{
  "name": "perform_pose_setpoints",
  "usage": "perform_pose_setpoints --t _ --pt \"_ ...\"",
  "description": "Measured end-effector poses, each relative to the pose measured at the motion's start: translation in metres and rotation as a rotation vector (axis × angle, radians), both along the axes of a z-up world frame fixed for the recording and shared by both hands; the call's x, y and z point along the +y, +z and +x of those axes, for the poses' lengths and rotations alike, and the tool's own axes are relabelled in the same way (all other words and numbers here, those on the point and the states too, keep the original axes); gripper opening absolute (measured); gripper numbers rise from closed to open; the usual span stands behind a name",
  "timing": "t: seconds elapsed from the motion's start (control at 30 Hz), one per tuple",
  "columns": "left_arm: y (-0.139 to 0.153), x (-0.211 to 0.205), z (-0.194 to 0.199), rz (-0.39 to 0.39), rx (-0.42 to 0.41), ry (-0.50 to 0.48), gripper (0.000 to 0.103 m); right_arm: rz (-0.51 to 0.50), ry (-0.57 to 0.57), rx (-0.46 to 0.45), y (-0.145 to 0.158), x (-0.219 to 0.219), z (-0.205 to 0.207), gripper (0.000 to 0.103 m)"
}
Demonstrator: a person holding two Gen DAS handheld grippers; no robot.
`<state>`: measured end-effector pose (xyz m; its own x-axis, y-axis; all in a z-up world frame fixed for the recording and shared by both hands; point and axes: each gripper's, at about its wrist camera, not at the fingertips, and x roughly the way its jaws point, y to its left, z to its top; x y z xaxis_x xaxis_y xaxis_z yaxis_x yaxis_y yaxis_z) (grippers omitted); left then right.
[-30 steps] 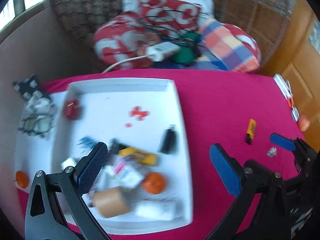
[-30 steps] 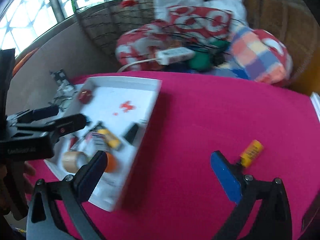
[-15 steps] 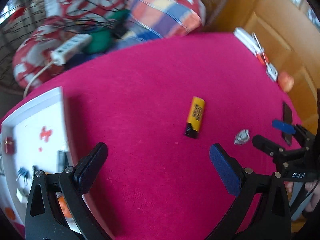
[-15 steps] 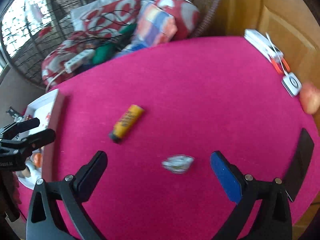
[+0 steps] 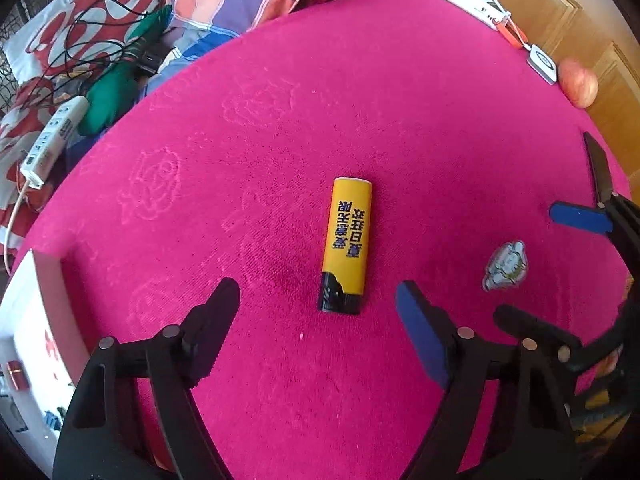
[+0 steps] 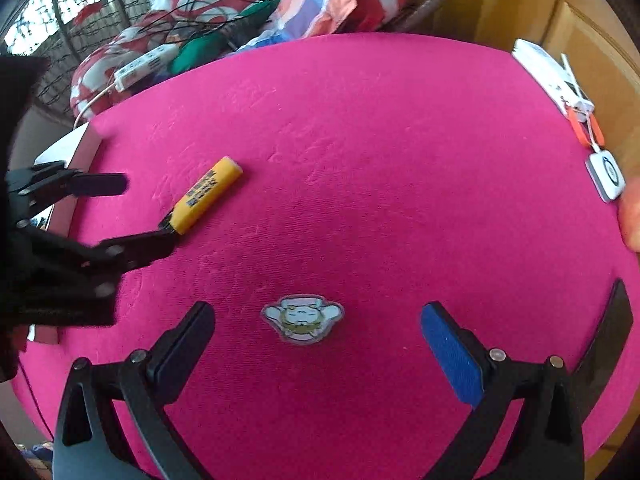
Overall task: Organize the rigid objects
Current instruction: 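Move the left tool to the yellow lighter while the right tool approaches the sticker, then grasp the yellow lighter with the left tool while the right tool grasps the cartoon sticker, then lift and carry the lighter and cartoon sticker over the white tray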
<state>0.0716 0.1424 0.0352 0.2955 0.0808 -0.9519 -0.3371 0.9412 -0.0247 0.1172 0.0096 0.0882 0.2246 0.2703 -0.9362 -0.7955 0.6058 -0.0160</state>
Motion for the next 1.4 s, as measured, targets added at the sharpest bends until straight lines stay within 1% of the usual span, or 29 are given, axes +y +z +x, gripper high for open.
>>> perform_pose_setpoints --t 0.03,0.07,0.1,0.17,0.23,0.3,0.37,0.47,0.7,0.8,0.83,0.87,0.9,0.93,0.97,1.2,1.33,1.4 --pt "-0.001 0.001 0.001 -0.001 -0.001 0.0 0.082 0.007 0.008 -0.004 -0.001 0.001 -0.001 0.097" --pt "-0.003 0.001 0.003 -0.002 -0.003 -0.001 0.082 0.012 0.023 0.004 -0.003 0.002 -0.003 0.09" --pt "-0.004 0.0 0.006 0.0 -0.004 -0.004 0.082 0.006 0.038 0.013 -0.005 0.004 -0.002 0.086" --pt "-0.007 -0.002 0.012 0.013 0.001 -0.019 0.082 -0.023 0.065 -0.007 -0.012 0.007 -0.005 0.07" --pt "-0.01 -0.005 0.018 0.024 0.009 -0.034 0.082 -0.049 0.081 -0.008 -0.02 0.009 -0.008 0.065" --pt "-0.014 -0.007 0.022 0.035 0.017 -0.046 0.082 -0.058 0.096 -0.036 -0.021 0.011 -0.01 0.065" --pt "-0.018 -0.01 0.025 0.045 0.025 -0.054 0.082 -0.064 0.099 -0.042 -0.021 0.012 -0.01 0.065" --pt "-0.018 -0.009 0.026 0.037 0.018 -0.05 0.082 -0.072 0.105 -0.051 -0.021 0.011 -0.011 0.063" --pt "-0.019 -0.007 0.027 0.023 0.008 -0.041 0.081 -0.063 0.102 -0.034 -0.019 0.007 -0.008 0.06" --pt "-0.018 -0.009 0.028 0.017 -0.002 -0.051 0.072 -0.065 0.098 -0.038 -0.016 0.001 -0.005 0.051" --pt "-0.017 -0.011 0.027 0.016 -0.007 -0.058 0.064 -0.065 0.098 -0.034 -0.015 -0.001 -0.003 0.046" --pt "-0.016 -0.013 0.028 0.012 -0.016 -0.069 0.053 -0.064 0.098 -0.028 -0.016 0.0 -0.004 0.046" --pt "-0.014 -0.015 0.028 0.017 -0.022 -0.077 0.045 -0.065 0.099 -0.024 -0.016 0.001 -0.004 0.046" --pt "-0.012 -0.017 0.028 0.02 -0.028 -0.084 0.03 -0.065 0.1 -0.024 -0.016 0.0 -0.004 0.045" --pt "-0.011 -0.017 0.028 0.009 -0.032 -0.087 0.023 -0.066 0.105 -0.021 -0.016 0.0 -0.004 0.045" --pt "-0.008 -0.009 0.022 -0.059 -0.068 -0.055 0.023 -0.035 0.077 0.029 -0.011 -0.009 0.002 0.045" --pt "0.001 -0.01 0.021 -0.056 -0.09 -0.054 0.023 -0.003 0.04 0.044 -0.004 -0.019 0.001 0.045" --pt "0.01 -0.013 0.021 -0.055 -0.111 -0.045 0.023 0.02 0.024 0.049 0.002 -0.021 0.002 0.045"
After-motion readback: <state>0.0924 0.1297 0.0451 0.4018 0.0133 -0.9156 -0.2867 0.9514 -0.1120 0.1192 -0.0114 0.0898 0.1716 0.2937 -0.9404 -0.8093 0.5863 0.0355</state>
